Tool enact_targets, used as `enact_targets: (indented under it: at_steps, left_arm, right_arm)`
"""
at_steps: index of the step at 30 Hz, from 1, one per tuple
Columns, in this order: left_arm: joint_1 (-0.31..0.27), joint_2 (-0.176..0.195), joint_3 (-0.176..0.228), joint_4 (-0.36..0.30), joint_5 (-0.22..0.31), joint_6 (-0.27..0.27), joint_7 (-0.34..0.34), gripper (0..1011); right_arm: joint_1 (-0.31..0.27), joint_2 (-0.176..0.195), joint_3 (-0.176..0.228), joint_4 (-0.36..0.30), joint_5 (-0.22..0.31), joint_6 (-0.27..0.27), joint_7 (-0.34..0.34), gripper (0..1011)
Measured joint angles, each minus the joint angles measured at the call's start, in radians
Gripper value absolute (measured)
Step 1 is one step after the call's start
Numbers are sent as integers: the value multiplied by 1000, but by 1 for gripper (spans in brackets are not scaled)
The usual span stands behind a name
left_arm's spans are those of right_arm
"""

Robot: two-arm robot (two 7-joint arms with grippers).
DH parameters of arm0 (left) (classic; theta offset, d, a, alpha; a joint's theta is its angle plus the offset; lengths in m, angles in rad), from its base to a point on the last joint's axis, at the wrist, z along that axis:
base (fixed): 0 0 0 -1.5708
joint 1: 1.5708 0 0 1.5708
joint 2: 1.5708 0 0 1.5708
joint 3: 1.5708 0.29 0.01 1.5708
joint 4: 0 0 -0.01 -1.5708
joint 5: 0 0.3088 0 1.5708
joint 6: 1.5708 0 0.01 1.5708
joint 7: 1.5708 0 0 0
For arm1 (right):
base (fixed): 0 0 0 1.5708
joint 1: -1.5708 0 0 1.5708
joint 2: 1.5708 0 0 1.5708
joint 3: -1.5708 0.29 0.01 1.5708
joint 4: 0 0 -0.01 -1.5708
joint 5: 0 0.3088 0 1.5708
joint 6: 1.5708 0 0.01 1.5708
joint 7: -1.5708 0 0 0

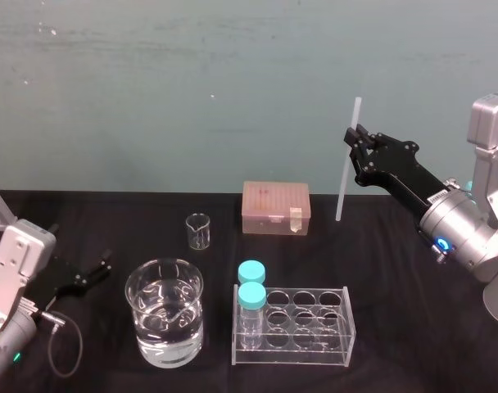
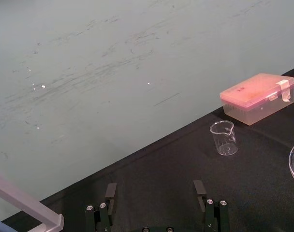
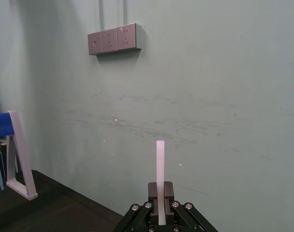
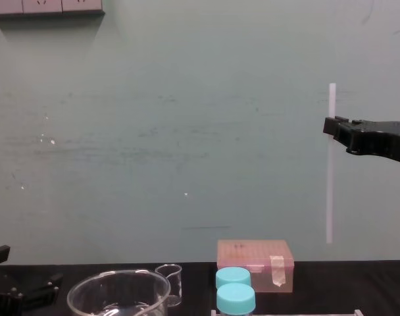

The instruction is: Pick up the stirring rod with one hand, then place it down.

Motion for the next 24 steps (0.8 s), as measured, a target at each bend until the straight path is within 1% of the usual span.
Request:
enact_targets:
  at_steps: [15,17,18,20,22,24]
  left_arm:
    - [0,0,0,0,0,0,0,1005]
    - [0,0,0,0,0,0,0,1005]
    - [0,0,0,0,0,0,0,1005]
    - [0,0,0,0,0,0,0,1005]
    - [0,0,0,0,0,0,0,1005]
    - [0,0,0,0,0,0,0,1005]
  right_arm:
    - [0,0,0,0,0,0,0,75]
    - [5,-2,4,6,6,-2,19,75]
    - [10,-3,11,10,21,-3,46,75]
    - [12,-3,17,10,38,-2,71,75]
    - [4,-1,31,-3,63,9,98,75]
    - [-8,3,41,-20,80,22,110,75]
